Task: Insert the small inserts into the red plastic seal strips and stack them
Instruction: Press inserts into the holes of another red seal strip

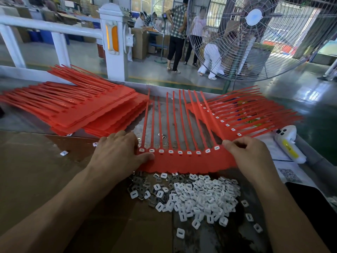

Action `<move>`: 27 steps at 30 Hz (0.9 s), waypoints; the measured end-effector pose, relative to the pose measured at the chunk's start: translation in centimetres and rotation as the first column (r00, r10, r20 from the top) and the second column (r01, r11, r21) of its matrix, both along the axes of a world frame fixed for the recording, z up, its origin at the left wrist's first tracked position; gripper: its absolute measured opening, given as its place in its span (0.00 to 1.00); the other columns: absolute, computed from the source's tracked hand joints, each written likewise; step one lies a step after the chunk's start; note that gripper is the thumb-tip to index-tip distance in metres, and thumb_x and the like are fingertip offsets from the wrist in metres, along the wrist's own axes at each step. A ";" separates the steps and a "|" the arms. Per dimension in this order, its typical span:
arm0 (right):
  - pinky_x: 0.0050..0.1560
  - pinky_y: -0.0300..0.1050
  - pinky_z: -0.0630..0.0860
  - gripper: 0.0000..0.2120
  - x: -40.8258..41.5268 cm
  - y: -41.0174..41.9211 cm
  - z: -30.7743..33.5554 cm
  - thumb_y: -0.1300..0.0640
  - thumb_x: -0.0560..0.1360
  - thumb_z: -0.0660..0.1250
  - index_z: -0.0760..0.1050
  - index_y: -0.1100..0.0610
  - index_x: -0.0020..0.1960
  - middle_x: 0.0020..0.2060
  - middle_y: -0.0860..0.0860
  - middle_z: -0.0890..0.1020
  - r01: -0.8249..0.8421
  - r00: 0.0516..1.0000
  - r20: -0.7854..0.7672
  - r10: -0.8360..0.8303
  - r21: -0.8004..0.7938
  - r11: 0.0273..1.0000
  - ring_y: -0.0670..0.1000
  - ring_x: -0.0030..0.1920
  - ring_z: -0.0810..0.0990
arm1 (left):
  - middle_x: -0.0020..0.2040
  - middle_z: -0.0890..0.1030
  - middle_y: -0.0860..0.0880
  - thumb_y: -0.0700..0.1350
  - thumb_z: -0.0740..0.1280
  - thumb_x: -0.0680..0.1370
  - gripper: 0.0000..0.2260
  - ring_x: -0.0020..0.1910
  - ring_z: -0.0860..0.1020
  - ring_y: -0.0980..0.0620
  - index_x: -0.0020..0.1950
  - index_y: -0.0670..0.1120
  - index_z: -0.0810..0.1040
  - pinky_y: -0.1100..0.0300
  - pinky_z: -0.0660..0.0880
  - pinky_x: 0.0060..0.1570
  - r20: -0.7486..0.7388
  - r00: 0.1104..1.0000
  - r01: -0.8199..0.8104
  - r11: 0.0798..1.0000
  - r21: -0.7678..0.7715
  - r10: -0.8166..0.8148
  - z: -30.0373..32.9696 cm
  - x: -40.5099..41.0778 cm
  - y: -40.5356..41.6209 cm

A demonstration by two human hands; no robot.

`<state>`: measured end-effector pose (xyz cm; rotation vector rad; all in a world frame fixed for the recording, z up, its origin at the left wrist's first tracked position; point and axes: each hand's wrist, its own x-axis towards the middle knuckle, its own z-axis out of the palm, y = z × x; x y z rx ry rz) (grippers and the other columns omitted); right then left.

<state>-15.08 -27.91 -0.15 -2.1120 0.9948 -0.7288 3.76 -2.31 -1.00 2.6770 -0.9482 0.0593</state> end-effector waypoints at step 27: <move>0.46 0.62 0.81 0.05 0.5 1.7 0.8 0.50 0.74 0.70 0.82 0.49 0.45 0.39 0.55 0.84 -0.024 0.946 0.323 0.017 0.017 1.000 0.55 0.38 0.81 | 0.39 0.86 0.52 0.47 0.78 0.73 0.07 0.38 0.84 0.57 0.46 0.49 0.82 0.60 0.78 0.40 -0.497 0.850 -0.056 0.907 -0.417 -0.176 1.0 0.6 0.1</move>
